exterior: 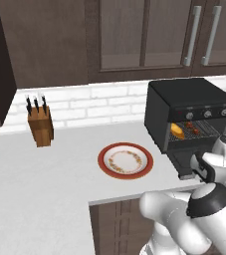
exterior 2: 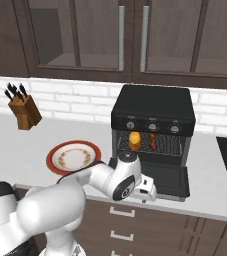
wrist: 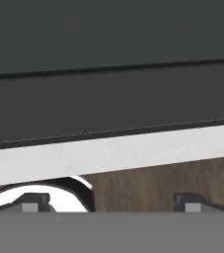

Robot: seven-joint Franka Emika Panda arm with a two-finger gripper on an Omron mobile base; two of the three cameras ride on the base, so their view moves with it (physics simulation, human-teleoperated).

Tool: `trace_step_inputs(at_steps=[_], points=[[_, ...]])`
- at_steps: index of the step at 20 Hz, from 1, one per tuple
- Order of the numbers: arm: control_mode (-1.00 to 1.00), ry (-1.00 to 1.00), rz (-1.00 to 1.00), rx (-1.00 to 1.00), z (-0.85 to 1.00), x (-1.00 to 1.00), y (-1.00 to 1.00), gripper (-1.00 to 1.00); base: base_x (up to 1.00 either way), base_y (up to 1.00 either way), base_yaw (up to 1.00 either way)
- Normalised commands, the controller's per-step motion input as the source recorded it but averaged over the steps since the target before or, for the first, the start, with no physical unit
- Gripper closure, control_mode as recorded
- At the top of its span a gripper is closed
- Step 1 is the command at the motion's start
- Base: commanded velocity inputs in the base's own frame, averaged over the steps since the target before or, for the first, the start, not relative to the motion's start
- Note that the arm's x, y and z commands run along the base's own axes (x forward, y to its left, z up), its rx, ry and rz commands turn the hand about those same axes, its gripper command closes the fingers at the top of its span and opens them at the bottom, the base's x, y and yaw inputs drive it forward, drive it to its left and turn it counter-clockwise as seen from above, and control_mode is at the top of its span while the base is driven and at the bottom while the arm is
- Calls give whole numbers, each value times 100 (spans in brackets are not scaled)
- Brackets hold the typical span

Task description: Pick up the kebab skewer and baguette bread, and place them inside the toaster oven. Close the toaster oven door and start by setting the timer.

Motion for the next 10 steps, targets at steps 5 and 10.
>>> trace_step_inputs(at_steps=[5,10], points=[[-100,0,0,0,-20,15,1,-100,0,0,0],[-100,0,0,0,-34,27,8,-100,0,0,0]])
